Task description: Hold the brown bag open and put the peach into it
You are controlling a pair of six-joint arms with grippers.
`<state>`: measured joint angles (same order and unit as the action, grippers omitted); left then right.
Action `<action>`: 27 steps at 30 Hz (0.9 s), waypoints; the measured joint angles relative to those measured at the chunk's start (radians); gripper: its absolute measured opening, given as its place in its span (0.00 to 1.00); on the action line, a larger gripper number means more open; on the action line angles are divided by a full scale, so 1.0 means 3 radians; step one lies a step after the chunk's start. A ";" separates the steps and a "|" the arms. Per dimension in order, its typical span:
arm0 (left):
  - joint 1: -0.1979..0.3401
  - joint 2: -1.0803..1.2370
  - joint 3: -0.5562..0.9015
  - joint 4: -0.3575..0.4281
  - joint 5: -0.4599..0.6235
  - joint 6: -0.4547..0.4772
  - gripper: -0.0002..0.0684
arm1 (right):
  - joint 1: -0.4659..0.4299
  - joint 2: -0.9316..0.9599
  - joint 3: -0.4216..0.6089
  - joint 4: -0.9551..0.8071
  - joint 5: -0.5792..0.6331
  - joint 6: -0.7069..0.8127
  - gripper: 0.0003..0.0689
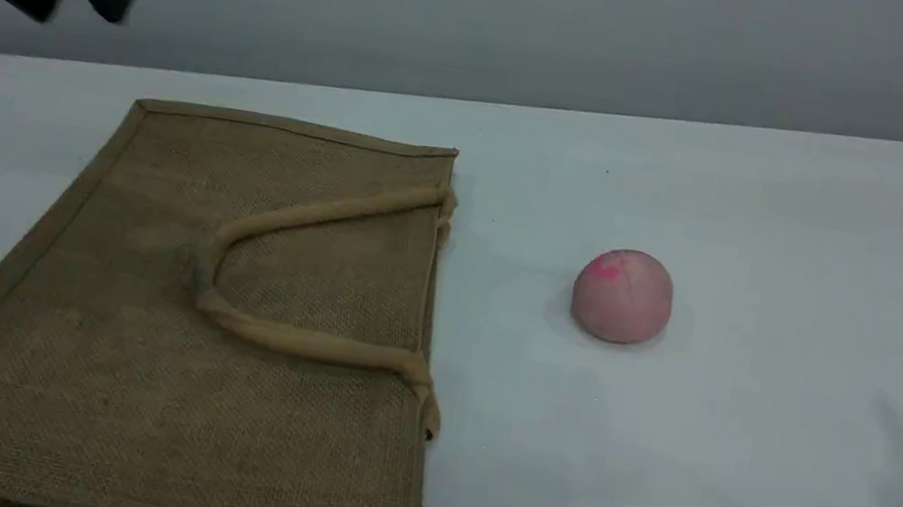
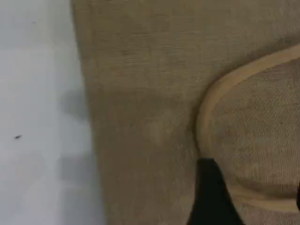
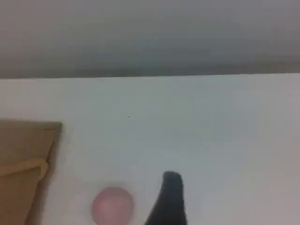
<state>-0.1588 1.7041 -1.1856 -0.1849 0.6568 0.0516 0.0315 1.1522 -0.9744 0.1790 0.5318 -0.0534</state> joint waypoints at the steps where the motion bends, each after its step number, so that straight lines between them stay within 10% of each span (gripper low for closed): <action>1: -0.0016 0.0075 -0.0035 0.0000 -0.0001 -0.0008 0.56 | 0.0000 0.0000 0.0000 0.0000 0.0000 -0.0008 0.84; 27: -0.0048 0.1038 -0.0148 -0.0102 -0.0063 -0.0026 0.56 | 0.0000 0.0531 -0.0003 0.0001 -0.0106 -0.0046 0.84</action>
<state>-0.1732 2.0155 -1.2300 -0.2155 0.6380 0.0437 0.0315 1.3117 -0.9752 0.1794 0.5000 -0.0674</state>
